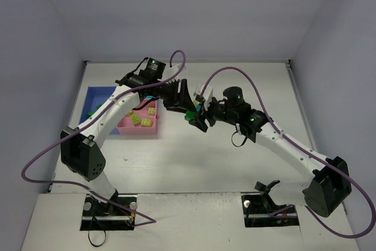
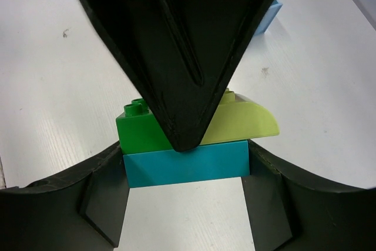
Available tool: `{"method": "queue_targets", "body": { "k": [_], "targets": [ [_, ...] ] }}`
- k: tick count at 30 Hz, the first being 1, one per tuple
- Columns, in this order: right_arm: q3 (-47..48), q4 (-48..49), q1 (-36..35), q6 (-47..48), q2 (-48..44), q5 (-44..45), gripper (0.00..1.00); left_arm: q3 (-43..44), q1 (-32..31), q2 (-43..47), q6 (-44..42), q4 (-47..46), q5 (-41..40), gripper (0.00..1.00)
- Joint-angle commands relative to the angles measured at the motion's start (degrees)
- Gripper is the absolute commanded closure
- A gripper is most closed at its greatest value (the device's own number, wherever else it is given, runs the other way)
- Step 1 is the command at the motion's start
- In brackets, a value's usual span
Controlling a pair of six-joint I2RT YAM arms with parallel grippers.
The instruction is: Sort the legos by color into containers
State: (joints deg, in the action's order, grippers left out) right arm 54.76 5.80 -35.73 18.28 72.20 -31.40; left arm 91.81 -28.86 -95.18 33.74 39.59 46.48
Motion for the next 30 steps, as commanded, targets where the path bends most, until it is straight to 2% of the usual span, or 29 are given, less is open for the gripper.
{"method": "queue_targets", "body": {
  "k": [1,3,5,14,24,28,30],
  "targets": [
    [-0.18,2.9,0.22,0.61,-2.68,0.81,0.99,4.42,1.17,1.39,-2.8,2.59,0.72,0.52],
    [-0.53,2.9,0.13,0.7,-3.03,1.25,0.99,4.87,2.67,1.66,-3.24,3.29,0.81,0.43],
    [-0.8,2.9,0.22,0.79,-3.47,1.95,1.0,5.66,4.07,2.01,-3.67,4.35,1.16,0.38],
    [-0.1,2.9,0.22,0.53,-2.86,1.43,1.0,3.21,3.99,2.89,-4.56,4.0,3.35,0.39],
    [1.22,2.99,0.39,-0.18,-1.63,1.78,1.0,-1.37,1.0,4.12,-3.24,-1.18,5.03,0.45],
    [2.19,3.07,0.48,-0.79,-0.93,1.16,0.99,-2.42,0.12,3.95,-2.36,-2.5,5.11,0.51],
    [2.54,3.07,0.48,-0.97,-0.66,1.08,0.98,-2.51,-0.05,3.94,-2.36,-3.29,4.94,0.59]
  ]
}}
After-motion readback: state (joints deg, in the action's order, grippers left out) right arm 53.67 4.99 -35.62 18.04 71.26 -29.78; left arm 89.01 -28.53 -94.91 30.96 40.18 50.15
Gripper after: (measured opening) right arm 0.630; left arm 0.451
